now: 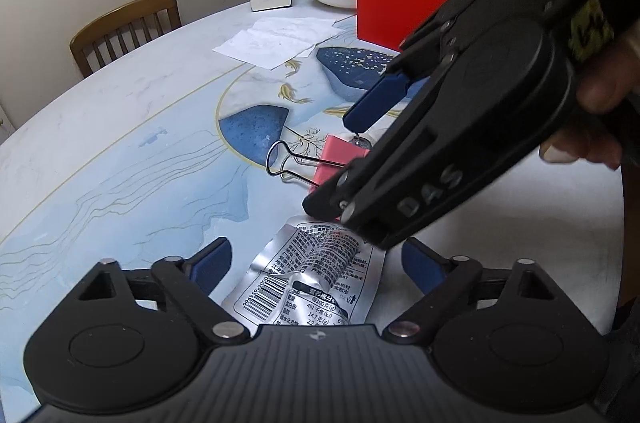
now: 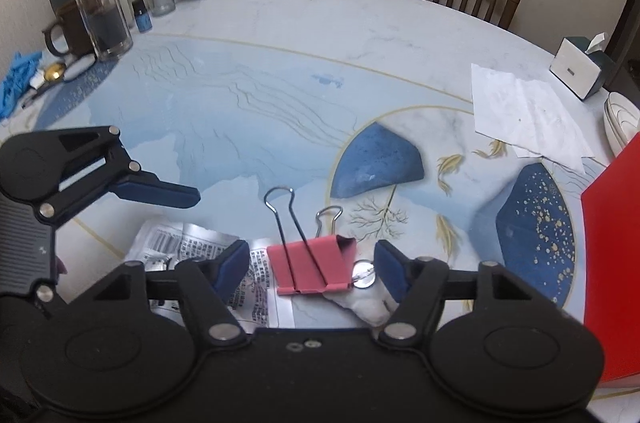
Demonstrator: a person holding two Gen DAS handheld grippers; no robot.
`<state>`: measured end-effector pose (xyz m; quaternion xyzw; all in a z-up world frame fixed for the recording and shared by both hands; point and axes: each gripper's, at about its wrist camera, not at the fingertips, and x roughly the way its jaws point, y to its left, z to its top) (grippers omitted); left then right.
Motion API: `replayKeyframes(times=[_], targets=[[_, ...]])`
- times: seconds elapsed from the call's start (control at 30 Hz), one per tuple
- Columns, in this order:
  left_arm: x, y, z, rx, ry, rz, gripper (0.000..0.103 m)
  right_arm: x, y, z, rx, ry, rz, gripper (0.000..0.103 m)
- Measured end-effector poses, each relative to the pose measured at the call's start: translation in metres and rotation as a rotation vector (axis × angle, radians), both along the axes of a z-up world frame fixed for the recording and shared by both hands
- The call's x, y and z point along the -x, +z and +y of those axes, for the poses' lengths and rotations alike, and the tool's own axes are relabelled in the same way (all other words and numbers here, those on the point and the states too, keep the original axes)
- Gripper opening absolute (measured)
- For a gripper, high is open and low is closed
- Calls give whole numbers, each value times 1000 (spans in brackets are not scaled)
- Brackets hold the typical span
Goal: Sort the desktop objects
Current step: 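Grasp the silver foil blister packet with the left gripper while the right grasps the pink binder clip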
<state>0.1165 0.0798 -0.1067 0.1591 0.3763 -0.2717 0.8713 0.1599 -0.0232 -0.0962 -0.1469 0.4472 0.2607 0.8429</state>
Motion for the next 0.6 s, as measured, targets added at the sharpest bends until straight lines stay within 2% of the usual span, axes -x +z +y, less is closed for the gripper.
replayKeyframes(times=[0.2, 0.33, 0.47, 0.6], targets=[[-2, -2, -1, -5, 2, 6, 81, 0, -6, 8, 53, -7, -10, 60], [-3, -5, -2, -12, 2, 14, 78, 4, -10, 17, 102, 23, -37, 61], [-2, -6, -3, -15, -1, 13, 77, 3, -13, 22, 129, 25, -53, 62], [-2, -6, -2, -13, 2, 16, 76, 3, -16, 24, 151, 36, -70, 57]])
